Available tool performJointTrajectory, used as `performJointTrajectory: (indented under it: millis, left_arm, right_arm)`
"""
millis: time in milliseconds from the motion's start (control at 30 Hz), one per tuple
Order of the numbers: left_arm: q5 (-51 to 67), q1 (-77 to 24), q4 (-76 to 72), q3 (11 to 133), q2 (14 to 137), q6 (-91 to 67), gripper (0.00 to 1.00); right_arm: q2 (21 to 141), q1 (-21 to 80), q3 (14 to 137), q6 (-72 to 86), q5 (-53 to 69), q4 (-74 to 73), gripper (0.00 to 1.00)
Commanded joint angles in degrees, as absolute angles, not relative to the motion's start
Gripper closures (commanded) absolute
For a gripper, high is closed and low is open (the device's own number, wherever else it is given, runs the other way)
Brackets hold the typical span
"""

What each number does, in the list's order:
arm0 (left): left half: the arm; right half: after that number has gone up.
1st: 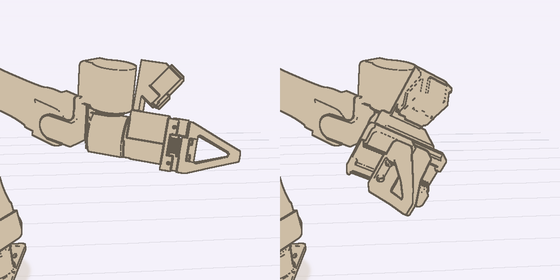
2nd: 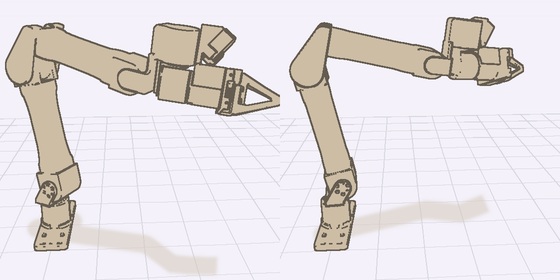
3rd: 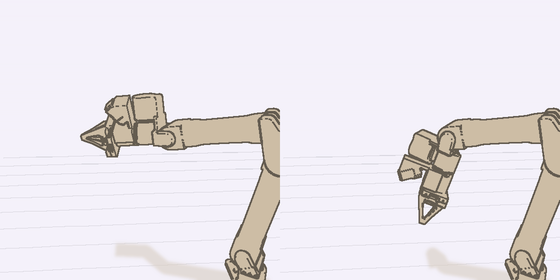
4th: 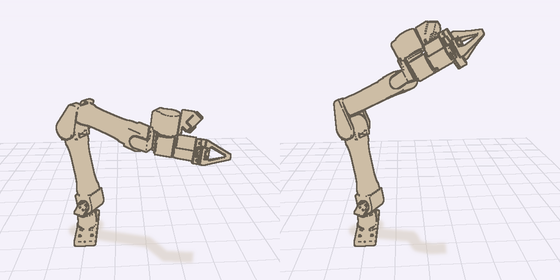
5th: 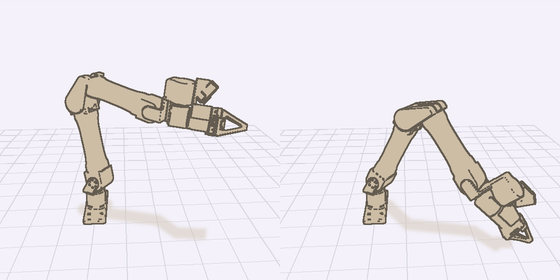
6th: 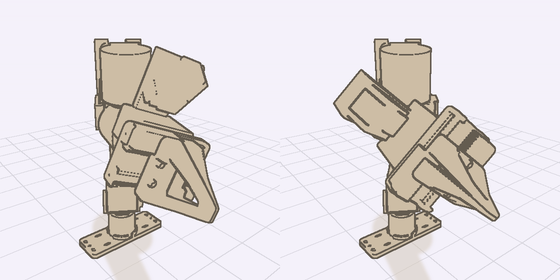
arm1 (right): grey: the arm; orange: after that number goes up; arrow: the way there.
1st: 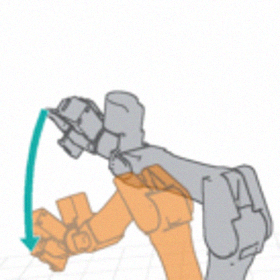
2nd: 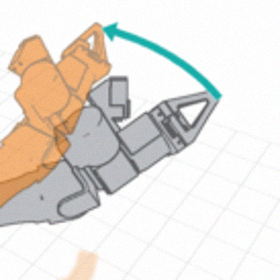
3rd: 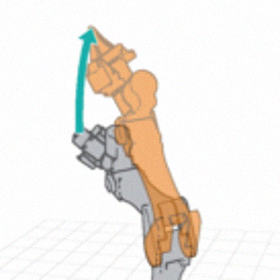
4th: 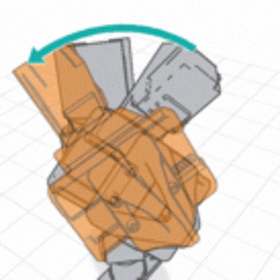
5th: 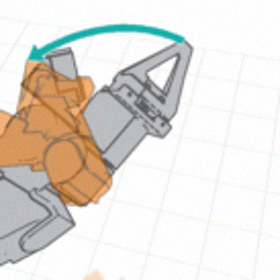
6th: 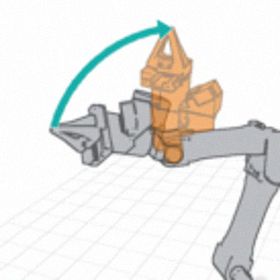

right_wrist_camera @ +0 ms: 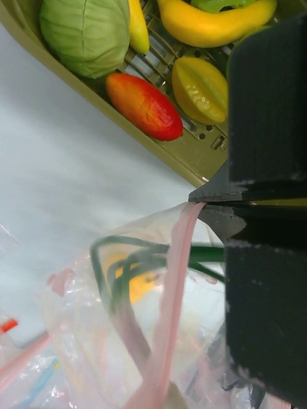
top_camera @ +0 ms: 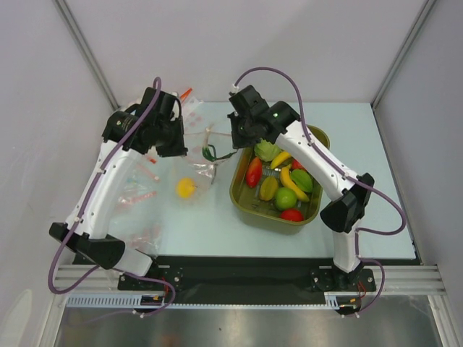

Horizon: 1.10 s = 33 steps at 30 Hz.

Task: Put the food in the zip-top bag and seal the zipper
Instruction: Adjust the zipper food storage bag at the center of the board.

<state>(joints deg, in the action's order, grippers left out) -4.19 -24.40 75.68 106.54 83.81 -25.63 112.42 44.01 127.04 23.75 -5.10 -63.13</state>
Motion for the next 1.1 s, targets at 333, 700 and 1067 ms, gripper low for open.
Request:
performJointTrajectory:
  millis: [333,700,1067]
  left_arm:
    - [8.1,-23.6,71.1,106.1,84.6,-24.6,1.0]
    - [1.1,-23.5,75.6,112.0,88.2,-23.2,1.0]
    - [-7.9,-23.6,78.2,121.5,94.1,-22.4,1.0]
  right_arm:
    - [108.8,43.3,123.6,22.1,13.8,-54.9,1.0]
    - [107.6,40.2,119.2,22.1,17.0,-51.0,0.89]
    - [94.4,30.2,100.0,25.7,23.3,-38.0,0.22]
